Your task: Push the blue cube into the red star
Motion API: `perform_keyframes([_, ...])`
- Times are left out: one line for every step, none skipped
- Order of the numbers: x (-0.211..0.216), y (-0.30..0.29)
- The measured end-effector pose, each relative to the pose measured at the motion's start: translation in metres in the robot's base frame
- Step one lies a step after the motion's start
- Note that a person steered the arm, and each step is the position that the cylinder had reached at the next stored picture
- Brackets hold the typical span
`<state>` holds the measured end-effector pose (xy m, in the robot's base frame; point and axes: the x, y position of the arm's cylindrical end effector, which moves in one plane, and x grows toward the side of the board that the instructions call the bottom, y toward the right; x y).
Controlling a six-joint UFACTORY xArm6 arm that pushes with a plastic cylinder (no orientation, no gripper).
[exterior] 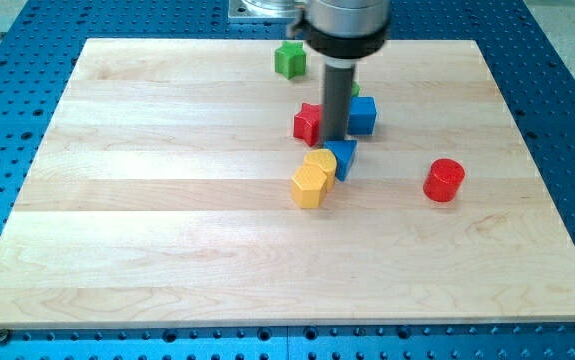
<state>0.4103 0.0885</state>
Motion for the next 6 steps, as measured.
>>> perform_keyframes([-0.022, 0.078])
perform_keyframes([-0.046, 0.080])
perform_keyframes([-0.052, 0.040])
perform_keyframes([-0.047, -0.029])
perform_keyframes([-0.028, -0.085])
perform_keyframes([-0.026, -0.026])
